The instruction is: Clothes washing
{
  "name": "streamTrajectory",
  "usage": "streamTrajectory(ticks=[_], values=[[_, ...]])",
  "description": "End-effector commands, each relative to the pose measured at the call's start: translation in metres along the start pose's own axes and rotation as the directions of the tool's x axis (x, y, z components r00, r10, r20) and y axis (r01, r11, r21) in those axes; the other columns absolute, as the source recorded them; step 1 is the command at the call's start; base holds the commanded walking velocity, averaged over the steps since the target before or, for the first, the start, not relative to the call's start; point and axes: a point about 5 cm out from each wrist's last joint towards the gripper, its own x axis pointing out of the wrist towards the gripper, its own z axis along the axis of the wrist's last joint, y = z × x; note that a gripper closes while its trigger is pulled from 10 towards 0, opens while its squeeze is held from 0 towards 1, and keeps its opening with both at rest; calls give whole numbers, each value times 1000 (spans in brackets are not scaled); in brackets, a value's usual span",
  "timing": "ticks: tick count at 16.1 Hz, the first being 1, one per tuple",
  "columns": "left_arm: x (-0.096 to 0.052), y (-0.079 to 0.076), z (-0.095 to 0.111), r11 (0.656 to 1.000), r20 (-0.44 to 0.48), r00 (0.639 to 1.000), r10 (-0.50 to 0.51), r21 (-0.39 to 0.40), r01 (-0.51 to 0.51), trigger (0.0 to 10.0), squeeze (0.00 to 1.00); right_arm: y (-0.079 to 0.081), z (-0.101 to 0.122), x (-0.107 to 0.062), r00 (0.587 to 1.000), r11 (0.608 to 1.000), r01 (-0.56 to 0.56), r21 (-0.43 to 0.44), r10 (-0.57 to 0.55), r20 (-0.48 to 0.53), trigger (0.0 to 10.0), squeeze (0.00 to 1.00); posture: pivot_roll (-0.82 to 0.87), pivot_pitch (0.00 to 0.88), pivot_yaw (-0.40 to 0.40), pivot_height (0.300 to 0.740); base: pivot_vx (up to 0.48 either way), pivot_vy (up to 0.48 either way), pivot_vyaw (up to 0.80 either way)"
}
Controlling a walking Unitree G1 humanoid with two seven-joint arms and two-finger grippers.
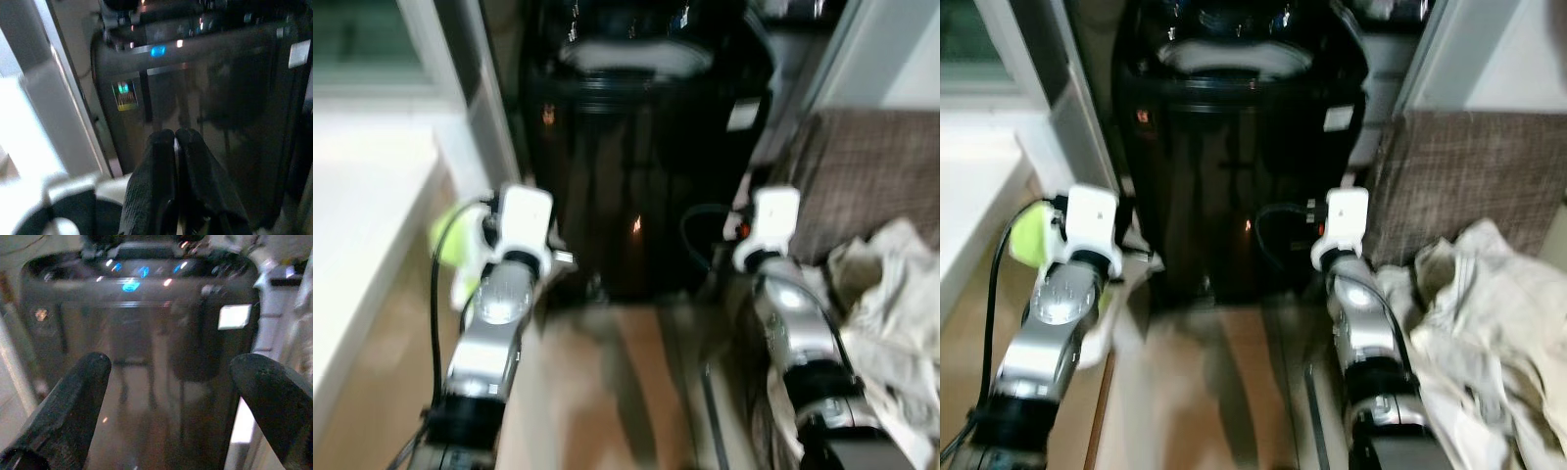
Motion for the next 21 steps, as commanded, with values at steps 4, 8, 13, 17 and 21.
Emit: streamTrajectory(ticks=[4,8,13,17,21], values=[[5,8,3,1000,26,1000,-9,25,9,10000,0,5,10,6,999,999,15,-28,-14,51,10000,0,-47,0,-22,740,463,0,-514],[14,-1,16,997,68,995,-67,43,64,10000,0,8,10,7,998,1000,10,-26,-9,58,10000,0,-55,0,-15,740,480,0,0],[38,7,106,990,329,936,-126,107,95,10000,0,8,45,6,978,997,-14,-78,30,209,10000,0,-70,0,-10,740,480,0,0],[70,44,196,962,468,868,-167,272,39,10000,0,-5,51,-18,967,995,-90,-47,99,233,10000,0,-80,0,10,740,480,0,0],[92,64,269,879,494,851,-176,468,-90,10000,0,-9,49,-58,941,951,-305,59,292,169,10000,0,-153,0,93,740,480,0,0]])
